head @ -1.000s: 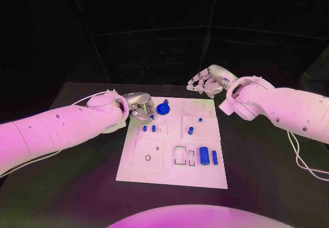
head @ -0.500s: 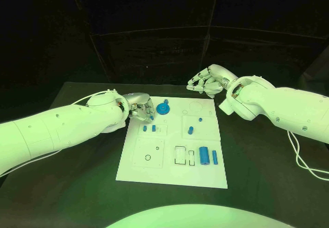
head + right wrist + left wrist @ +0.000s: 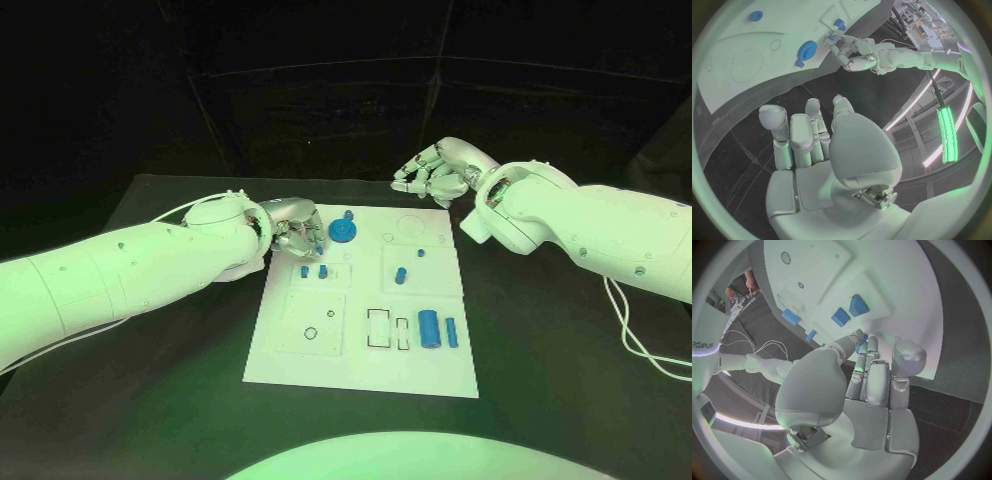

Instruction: Assemble the parts on the task board

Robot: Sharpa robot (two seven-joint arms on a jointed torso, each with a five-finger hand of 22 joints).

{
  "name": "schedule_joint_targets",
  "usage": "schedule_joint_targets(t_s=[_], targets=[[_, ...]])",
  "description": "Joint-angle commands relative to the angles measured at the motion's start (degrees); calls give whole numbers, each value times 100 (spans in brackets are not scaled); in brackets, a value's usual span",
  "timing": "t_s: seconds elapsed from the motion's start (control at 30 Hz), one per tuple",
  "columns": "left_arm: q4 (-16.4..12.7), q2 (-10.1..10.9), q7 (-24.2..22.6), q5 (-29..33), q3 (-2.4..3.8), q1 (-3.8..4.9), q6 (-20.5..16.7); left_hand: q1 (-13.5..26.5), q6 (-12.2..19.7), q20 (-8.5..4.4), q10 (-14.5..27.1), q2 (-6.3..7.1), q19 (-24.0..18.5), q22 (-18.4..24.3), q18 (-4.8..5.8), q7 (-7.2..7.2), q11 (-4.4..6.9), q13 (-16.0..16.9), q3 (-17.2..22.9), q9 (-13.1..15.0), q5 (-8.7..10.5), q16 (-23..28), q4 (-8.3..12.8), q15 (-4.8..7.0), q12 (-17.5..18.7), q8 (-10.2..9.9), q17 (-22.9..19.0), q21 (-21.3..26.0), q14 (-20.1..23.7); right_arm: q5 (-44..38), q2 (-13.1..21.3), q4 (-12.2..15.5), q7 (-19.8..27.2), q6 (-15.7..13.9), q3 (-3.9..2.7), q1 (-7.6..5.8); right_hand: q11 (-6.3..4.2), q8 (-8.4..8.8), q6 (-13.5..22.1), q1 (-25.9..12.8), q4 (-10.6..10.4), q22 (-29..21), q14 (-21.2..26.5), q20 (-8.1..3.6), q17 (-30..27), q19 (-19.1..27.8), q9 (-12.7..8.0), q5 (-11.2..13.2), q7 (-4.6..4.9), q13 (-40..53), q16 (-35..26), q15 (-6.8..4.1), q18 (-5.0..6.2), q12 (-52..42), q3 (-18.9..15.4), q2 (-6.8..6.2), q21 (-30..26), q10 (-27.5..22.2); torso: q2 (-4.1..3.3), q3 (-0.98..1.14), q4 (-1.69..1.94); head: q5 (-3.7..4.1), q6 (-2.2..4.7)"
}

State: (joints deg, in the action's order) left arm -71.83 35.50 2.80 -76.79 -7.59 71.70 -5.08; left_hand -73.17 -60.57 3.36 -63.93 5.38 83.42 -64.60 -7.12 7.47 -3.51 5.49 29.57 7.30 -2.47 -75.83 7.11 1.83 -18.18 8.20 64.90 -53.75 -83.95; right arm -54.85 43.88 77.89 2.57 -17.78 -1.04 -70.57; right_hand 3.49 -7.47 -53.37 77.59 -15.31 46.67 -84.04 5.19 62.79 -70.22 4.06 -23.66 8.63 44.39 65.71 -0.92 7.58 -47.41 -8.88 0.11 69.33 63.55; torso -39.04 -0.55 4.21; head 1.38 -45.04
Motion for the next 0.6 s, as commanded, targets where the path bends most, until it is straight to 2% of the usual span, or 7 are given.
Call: schedule_joint_targets(t_s=[0.03,0.43,0.6], targets=[[8,-9,53,18,1,3,95,39,50,36,43,14,-15,6,58,8,-12,-9,-23,-15,-20,32,-30,-40,45,-35,-14,6,-97,-9,4,15,-5,46,-3,-12,0,-33,11,14,-22,-5,-43,-10,6,22,-8,-33,-9,-20,-12,-10,32,18,-19,71,-36,-57,-2,-1,1,-5,1],[51,-10,76,23,1,3,111,43,232,67,148,58,-33,26,55,56,-62,-45,-26,-98,-20,49,-43,-81,144,-192,-59,46,-82,-9,15,18,-20,44,-3,-12,1,-32,12,13,-23,-19,-40,-10,-8,28,-9,-33,-9,-28,-26,-9,35,24,-22,70,-42,-62,2,-2,4,-6,0],[21,12,66,174,0,2,22,43,541,86,356,139,-52,53,46,34,-84,-105,-21,-201,-20,80,-33,-101,287,-390,-123,93,-61,-9,20,16,-50,61,-3,-12,9,-26,38,26,-34,-207,3,-5,-135,119,-12,-32,-1,-172,-158,-3,67,178,-37,76,-146,-181,0,-4,3,-1,14]])
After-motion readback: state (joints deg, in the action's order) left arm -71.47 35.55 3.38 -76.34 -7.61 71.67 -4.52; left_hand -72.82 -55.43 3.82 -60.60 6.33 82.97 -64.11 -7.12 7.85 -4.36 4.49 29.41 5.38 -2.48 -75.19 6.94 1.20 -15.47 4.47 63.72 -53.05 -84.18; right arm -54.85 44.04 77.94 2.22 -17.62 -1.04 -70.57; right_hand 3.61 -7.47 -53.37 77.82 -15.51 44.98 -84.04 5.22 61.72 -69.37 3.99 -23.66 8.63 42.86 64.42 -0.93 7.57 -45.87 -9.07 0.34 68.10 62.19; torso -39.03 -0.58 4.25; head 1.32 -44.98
